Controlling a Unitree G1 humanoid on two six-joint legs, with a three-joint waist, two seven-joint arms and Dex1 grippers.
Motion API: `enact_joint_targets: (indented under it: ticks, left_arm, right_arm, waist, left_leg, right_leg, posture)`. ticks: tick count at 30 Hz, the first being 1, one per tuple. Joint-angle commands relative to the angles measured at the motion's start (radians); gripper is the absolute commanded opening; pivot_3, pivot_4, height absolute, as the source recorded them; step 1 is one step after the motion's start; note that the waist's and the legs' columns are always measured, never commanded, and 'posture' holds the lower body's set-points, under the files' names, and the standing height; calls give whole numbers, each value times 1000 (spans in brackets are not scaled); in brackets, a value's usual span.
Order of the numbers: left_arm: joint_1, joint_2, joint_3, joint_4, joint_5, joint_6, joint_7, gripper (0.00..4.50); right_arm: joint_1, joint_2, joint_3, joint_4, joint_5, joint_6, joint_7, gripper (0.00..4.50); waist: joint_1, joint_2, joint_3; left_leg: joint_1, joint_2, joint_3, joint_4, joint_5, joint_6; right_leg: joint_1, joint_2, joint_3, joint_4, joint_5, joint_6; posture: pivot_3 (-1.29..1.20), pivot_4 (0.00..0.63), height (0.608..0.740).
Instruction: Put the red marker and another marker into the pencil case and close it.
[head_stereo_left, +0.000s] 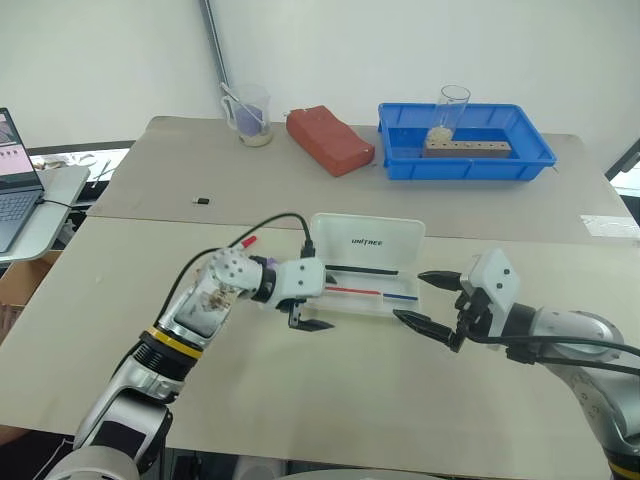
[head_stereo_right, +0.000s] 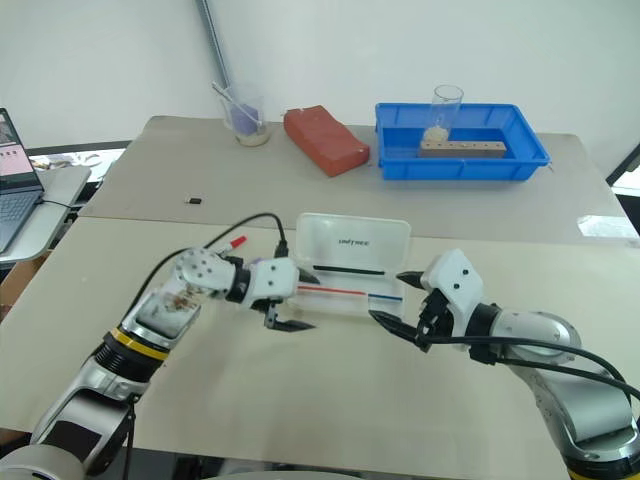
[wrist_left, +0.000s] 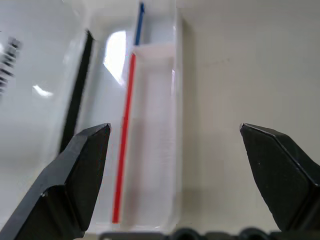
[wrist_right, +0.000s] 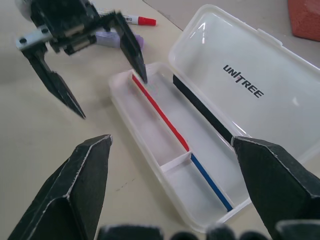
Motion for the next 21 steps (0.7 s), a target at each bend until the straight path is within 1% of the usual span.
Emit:
enact_joint_targets:
  ticks: [1,4,6,9,11,16,21]
  left_arm:
    - [-38,29,69,-99,-80,96,-9,4438]
    - [-59,85,150,-172,-174,238,-14,4438]
    - [-64,104,207,-148,-182,273,40,4438]
    - [-28,128,278,-45,-127,238,164,4438]
    - [7,143,318,-2,-116,230,217,4438]
    - [143,179,391,15,-138,194,253,4438]
    - [176,169,431,108,-123,138,325,4438]
  right_arm:
    - [-31,-10,-7,-5,7,-18,15,4271]
    - [-71,-17,-1,13,18,-15,39,4271]
    - [-107,-17,5,18,25,-6,48,4271]
    - [-170,-8,24,11,46,23,45,4271]
    - [-209,-2,40,-1,67,45,40,4271]
    - [-322,24,84,-22,135,117,24,4271]
    - [-412,62,135,-18,158,151,8,4271]
  waist:
    - [0,0,0]
    - [-3,1,-1]
    - [-5,2,-1]
    - [-3,1,-1]
    - [-6,2,-1]
    - [-3,1,-1]
    - [11,0,-1]
  left_leg:
    - [0,0,0,0,0,0]
    - [0,0,0,-1,0,0]
    - [0,1,0,-1,0,0]
    - [2,1,-1,0,0,0]
    - [2,1,-1,-1,0,0]
    - [1,2,0,-2,0,0]
    - [2,2,0,-2,0,0]
  right_leg:
    - [0,0,0,0,0,0]
    - [0,0,0,0,0,0]
    - [0,1,0,0,0,0]
    - [0,2,0,1,0,0]
    - [0,2,0,1,0,0]
    - [-1,2,1,1,0,-1]
    - [-4,0,-2,1,1,-2]
  posture:
    - [0,150,740]
    - [0,150,740]
    - [0,150,740]
    - [0,150,740]
    - [0,150,740]
    - [0,150,740]
    - [0,150,740]
